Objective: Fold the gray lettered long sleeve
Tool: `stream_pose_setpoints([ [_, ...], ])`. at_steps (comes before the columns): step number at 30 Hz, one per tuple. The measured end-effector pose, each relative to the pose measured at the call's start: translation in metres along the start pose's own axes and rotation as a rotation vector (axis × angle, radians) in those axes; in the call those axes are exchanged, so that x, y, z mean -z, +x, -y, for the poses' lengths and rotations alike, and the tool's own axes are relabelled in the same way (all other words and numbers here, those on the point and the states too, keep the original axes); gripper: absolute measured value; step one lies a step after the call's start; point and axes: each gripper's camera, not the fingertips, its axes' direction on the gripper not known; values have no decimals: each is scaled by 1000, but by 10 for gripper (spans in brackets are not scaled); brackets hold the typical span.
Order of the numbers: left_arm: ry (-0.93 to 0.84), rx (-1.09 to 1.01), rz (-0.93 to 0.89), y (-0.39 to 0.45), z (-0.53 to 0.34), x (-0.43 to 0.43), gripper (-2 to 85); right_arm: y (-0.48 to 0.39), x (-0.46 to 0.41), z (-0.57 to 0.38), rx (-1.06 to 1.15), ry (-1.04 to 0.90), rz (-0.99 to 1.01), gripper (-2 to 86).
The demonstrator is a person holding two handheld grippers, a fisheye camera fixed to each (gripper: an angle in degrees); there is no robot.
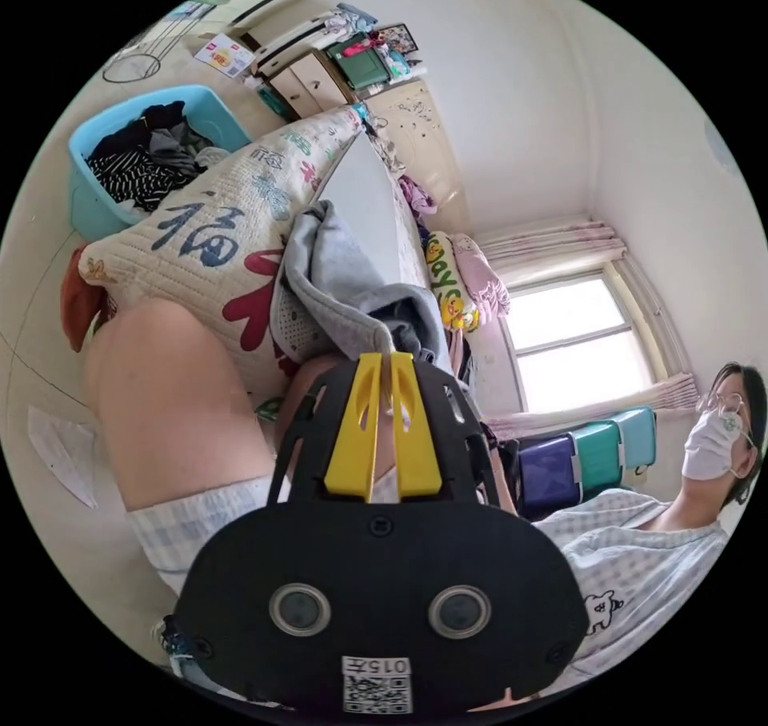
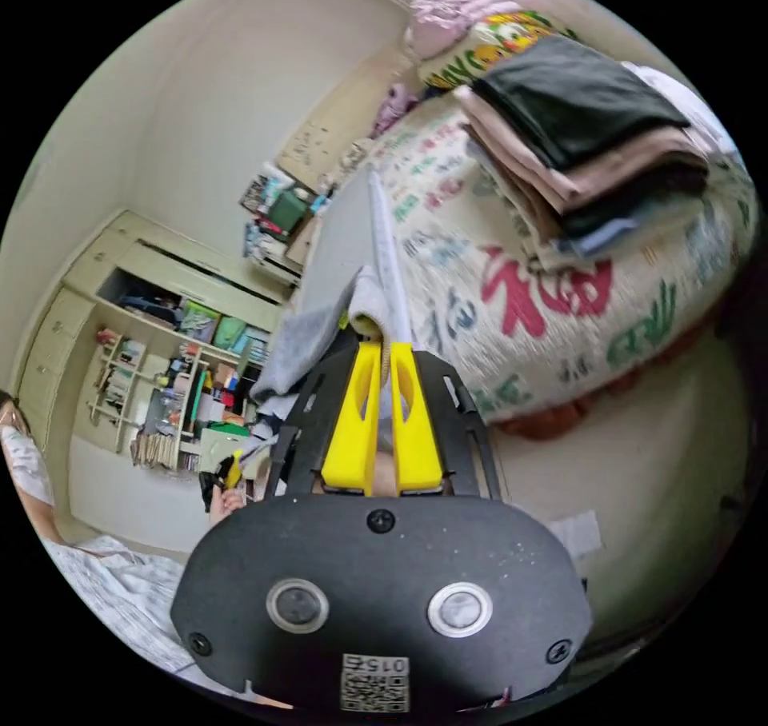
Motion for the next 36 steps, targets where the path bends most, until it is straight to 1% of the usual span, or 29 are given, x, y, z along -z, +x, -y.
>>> stream_pose_setpoints([
  [1,-35,-4,21,1,-1,-4,0,13,-8,-17,-45,-71,-26,10],
  [2,-69,-12,58,3,-2,-8,0,17,-11,-26,-62,-83,-31,11],
  [5,-97,-12,89,6,-5,-11,0,7,-8,-48,-61,-38,-59,17],
  [8,-83,-21,130,12,-8,-4,-3,-43,7,-35,66,51,-149,48],
  [10,-49,-37,187,18,-10,3,-5,-108,9,-24,243,154,-209,73],
  [11,-19,-54,218,22,-12,8,-6,-126,4,-22,300,163,-208,76],
  [12,-8,-65,229,25,-13,10,-6,-163,-13,-18,423,143,-177,81],
  [13,3,-90,245,30,-14,12,-5,-200,-39,-16,540,73,-117,100],
  [14,0,-114,250,36,-15,9,-4,-218,-56,-15,592,26,-84,109],
  [15,-4,-123,247,38,-16,7,-3,-252,-92,-17,672,-70,-40,149],
  [16,-19,-140,230,43,-17,0,1,-283,-131,-23,720,-149,-21,178],
  [18,-57,-158,195,48,-20,-13,5,-327,-187,-41,819,-257,5,197],
  [21,-75,-176,163,55,-29,-33,11,-376,-269,-76,930,-412,-36,191],
  [22,-90,-183,144,57,-32,-42,14,-385,-297,-86,932,-486,-47,186],
  [24,-123,-195,110,59,-37,-54,18,-388,-328,-95,919,-568,-95,165],
  [25,-143,-203,88,60,-39,-62,20,-387,-335,-98,931,-573,-125,128],
  [27,-169,-215,65,61,-43,-72,23,-381,-328,-93,909,-577,-76,60],
  [28,-176,-222,61,62,-45,-77,25,-371,-315,-85,866,-555,-33,36],
  [30,-186,-234,63,64,-48,-84,27,-347,-286,-72,789,-483,10,27],
  [32,-197,-250,73,67,-52,-94,30,-317,-251,-62,714,-395,-3,22],
  [36,-226,-291,110,75,-56,-114,37,-225,-166,-59,498,-141,-176,19],
])
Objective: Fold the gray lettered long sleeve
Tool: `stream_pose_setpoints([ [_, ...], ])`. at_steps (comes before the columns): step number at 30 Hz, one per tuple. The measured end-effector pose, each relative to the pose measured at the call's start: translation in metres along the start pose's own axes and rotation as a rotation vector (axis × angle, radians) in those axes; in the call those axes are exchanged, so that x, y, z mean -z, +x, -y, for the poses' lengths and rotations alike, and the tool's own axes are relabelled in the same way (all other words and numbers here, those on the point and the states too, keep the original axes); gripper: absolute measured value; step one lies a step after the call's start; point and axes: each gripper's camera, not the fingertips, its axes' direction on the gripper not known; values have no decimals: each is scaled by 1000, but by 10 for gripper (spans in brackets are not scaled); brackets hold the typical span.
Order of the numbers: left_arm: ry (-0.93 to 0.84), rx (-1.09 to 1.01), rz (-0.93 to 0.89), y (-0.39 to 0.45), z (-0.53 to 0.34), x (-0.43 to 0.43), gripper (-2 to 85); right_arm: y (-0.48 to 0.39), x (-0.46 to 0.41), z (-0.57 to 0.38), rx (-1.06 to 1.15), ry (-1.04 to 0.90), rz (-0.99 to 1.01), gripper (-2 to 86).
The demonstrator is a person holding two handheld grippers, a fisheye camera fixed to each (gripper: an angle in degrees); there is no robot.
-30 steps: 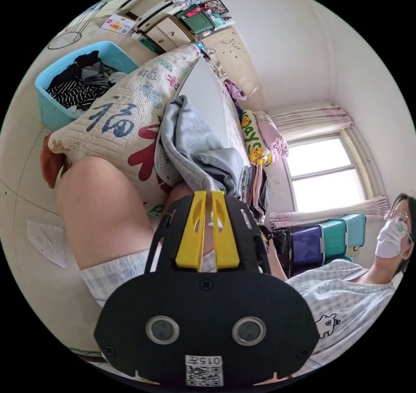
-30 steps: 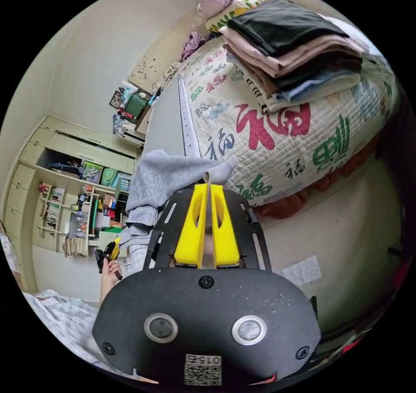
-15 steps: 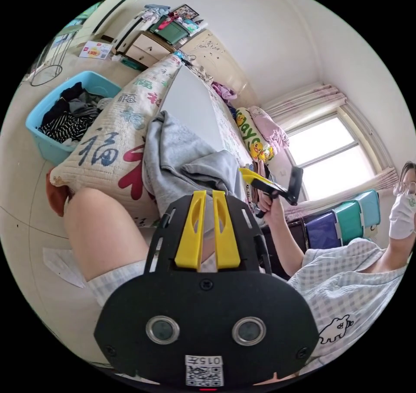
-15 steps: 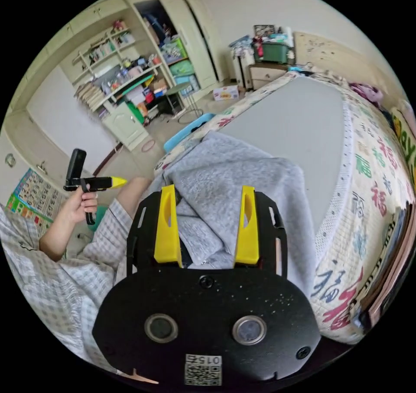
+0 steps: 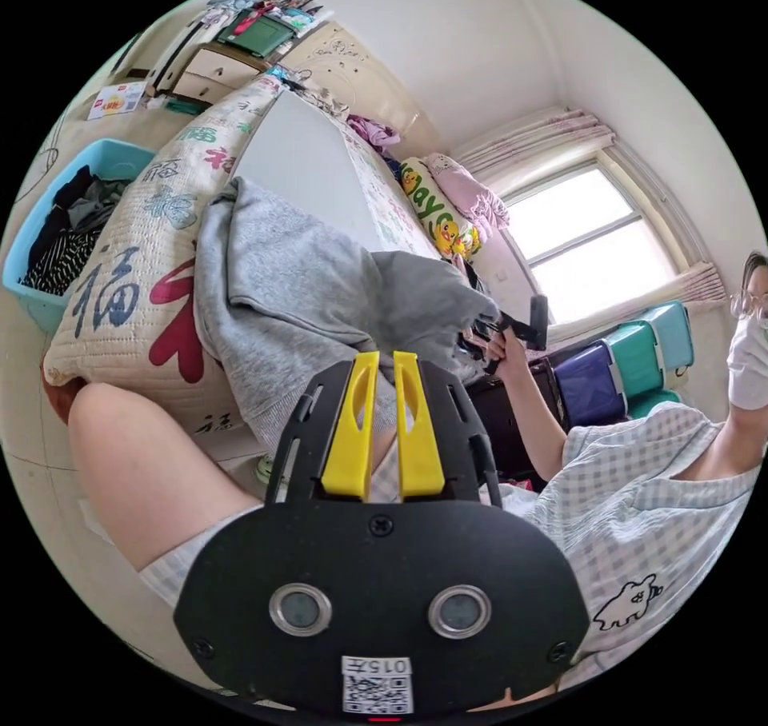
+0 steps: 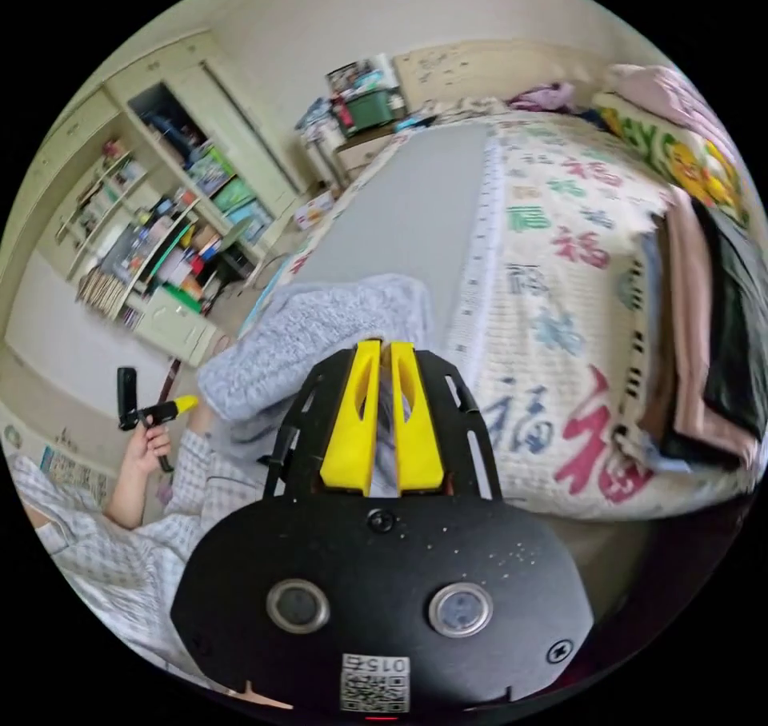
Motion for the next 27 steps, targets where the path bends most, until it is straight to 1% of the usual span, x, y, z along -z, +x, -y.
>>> stream_pose_setpoints([
  [1,-17,-23,17,5,2,-9,42,28,12,-21,-86,32,-64,20],
  [2,-39,-51,34,12,5,-18,49,41,15,-32,-124,34,-86,20],
  [3,-53,-66,43,15,6,-24,52,64,16,-52,-177,11,-103,19],
  [4,-85,-101,64,23,10,-35,60,81,16,-72,-197,-12,-74,27],
  [7,-162,-228,160,48,19,-62,71,91,7,-117,-163,-43,-13,59],
  [9,-202,-301,234,61,23,-77,80,82,-7,-137,-118,-77,-18,81],
  [11,-264,-368,298,73,28,-97,90,72,-30,-156,-71,-119,58,90],
  [13,-299,-410,366,78,30,-111,106,69,-72,-182,-92,-181,282,97],
  [15,-323,-465,442,83,33,-123,120,72,-105,-204,-158,-203,364,107],
  [17,-378,-561,506,87,39,-139,122,73,-131,-226,-211,-196,391,120],
  [20,-491,-680,536,87,48,-162,119,77,-171,-255,-308,-203,502,134],
  [22,-549,-735,509,86,54,-174,116,82,-195,-270,-359,-191,588,129],
  [25,-638,-772,428,78,69,-190,111,85,-217,-279,-385,-203,602,105],
  [27,-697,-753,374,72,80,-198,101,86,-226,-283,-392,-220,596,76],
])
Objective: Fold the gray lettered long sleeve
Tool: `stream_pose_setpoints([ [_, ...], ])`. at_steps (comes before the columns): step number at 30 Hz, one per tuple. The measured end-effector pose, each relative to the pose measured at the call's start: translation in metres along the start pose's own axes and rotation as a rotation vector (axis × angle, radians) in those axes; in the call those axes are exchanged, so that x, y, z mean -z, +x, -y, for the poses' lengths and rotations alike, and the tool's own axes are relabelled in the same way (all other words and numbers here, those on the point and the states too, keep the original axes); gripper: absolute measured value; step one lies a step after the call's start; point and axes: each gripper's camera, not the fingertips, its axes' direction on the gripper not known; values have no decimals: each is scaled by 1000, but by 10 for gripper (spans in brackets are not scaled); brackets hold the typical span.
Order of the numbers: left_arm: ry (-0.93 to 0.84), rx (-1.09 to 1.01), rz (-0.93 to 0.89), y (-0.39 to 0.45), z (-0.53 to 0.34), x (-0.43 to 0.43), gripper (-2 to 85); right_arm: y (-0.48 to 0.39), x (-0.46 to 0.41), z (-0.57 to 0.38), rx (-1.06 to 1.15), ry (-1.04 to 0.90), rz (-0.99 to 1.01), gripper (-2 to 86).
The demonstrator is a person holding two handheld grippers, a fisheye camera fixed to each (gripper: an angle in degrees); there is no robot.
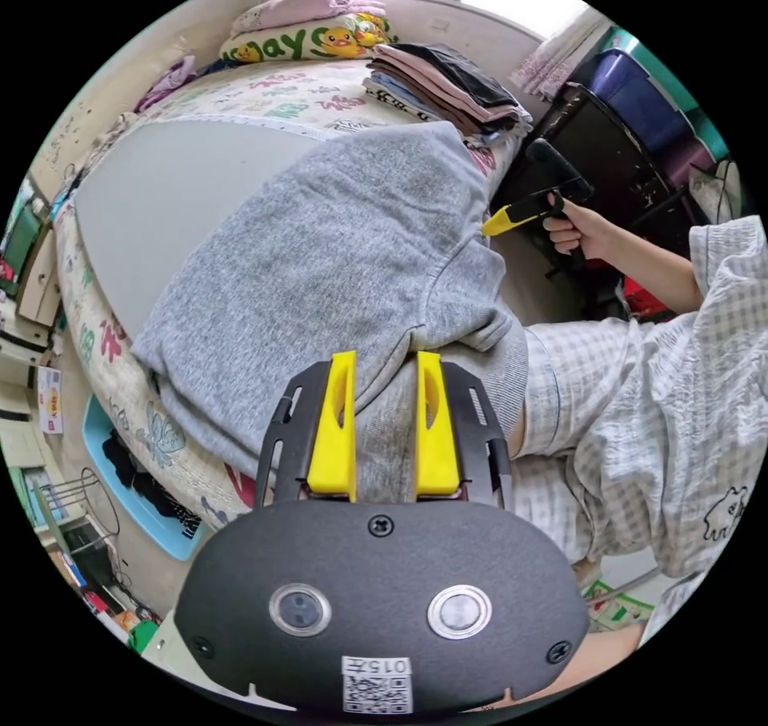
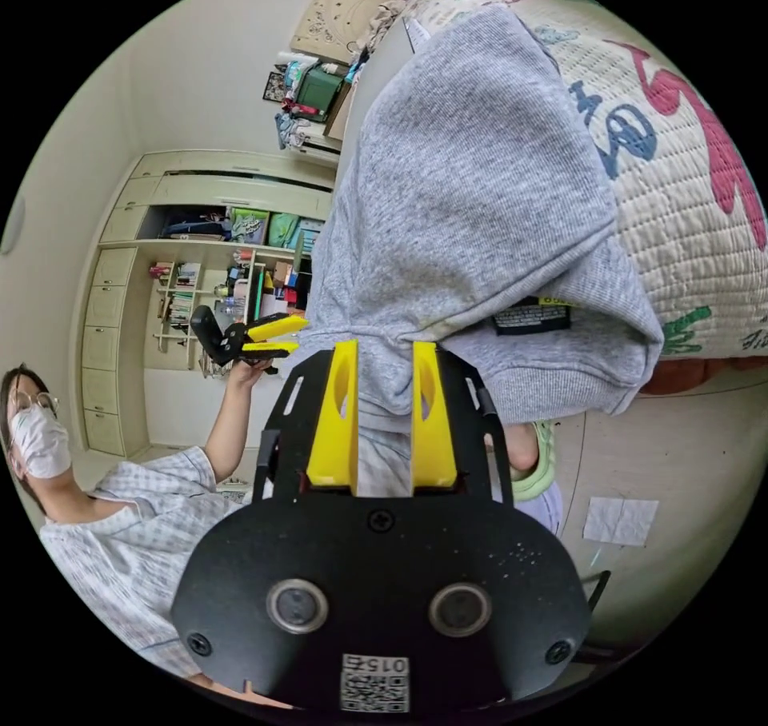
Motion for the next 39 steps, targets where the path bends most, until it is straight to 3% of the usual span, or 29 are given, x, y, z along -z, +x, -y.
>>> stream_pose_setpoints([
  [4,-55,-9,-140,-24,11,-11,22,9,8,-1,9,69,136,9],
  [7,27,33,-190,-42,7,1,7,-2,30,3,64,190,216,0],
  [13,295,122,-223,-86,-8,64,-1,-33,35,18,195,153,16,20],
  [16,363,123,-208,-97,-15,80,-2,3,8,-7,75,84,11,79],
  [24,385,198,-253,-110,-47,67,-2,98,-61,-66,-198,101,300,160],
  [29,403,282,-282,-113,-75,59,-2,92,-86,-38,-117,84,286,120],
  [33,405,315,-262,-115,-89,64,-2,74,-73,-27,-57,173,416,56],
  [39,539,306,-261,-126,-104,99,-3,-34,-14,10,279,284,183,26],
])
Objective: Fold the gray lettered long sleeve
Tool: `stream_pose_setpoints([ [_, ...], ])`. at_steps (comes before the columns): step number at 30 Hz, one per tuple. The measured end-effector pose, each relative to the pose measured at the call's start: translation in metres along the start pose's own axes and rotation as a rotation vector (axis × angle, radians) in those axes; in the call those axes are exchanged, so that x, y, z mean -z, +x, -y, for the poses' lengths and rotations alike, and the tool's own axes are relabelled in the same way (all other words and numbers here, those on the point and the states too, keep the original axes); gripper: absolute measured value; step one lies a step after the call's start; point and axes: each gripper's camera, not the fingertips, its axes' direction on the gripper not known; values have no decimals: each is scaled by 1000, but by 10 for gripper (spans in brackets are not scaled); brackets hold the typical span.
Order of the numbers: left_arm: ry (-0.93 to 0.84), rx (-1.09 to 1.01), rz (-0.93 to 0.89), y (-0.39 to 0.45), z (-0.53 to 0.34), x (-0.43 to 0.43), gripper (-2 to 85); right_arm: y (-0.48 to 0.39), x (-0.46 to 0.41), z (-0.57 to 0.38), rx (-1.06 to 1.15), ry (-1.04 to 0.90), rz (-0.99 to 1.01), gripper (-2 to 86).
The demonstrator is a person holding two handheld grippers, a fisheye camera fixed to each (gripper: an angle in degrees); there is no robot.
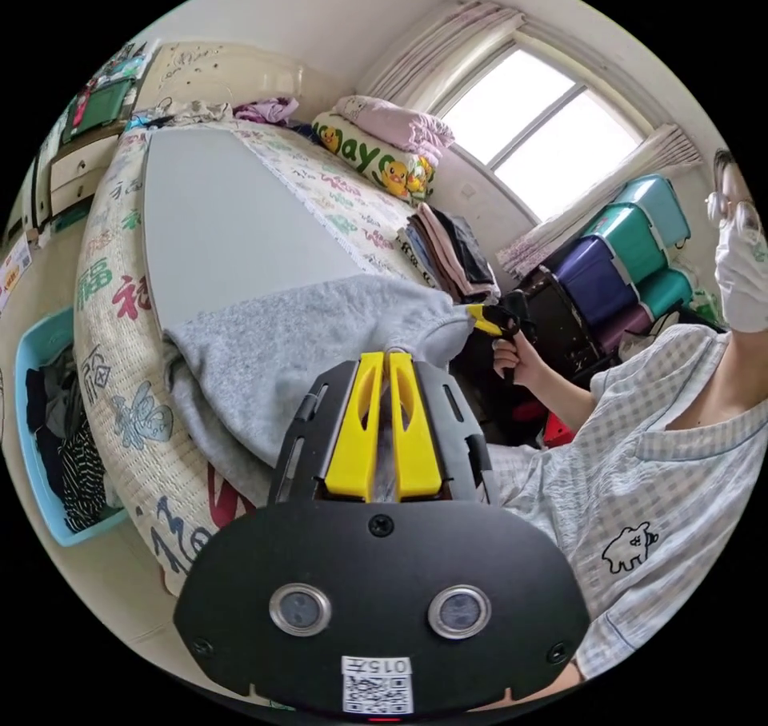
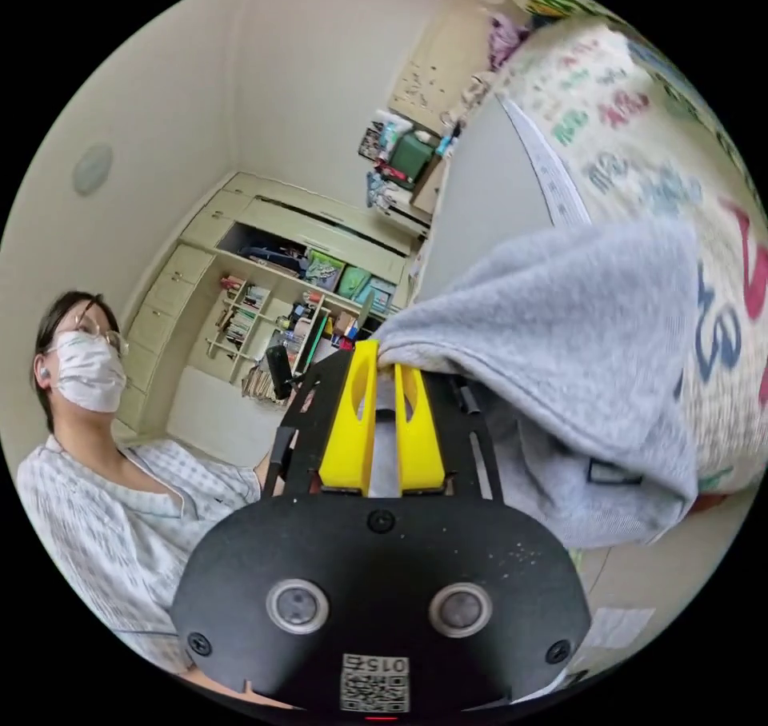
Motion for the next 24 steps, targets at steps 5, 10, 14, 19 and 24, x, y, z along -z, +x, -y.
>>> stream_pose_setpoints([
  [5,211,-21,19,-17,51,51,-4,-81,-13,115,241,40,-103,14],
  [10,374,26,81,-53,120,94,-5,-139,-58,244,333,70,-194,6],
  [14,429,116,143,-95,173,110,-5,-160,-95,314,361,49,-308,5],
  [19,439,162,234,-136,234,119,-6,-168,-150,402,391,-7,-490,7],
  [24,528,205,240,-172,283,130,-5,-147,-195,490,337,-18,-566,23],
])
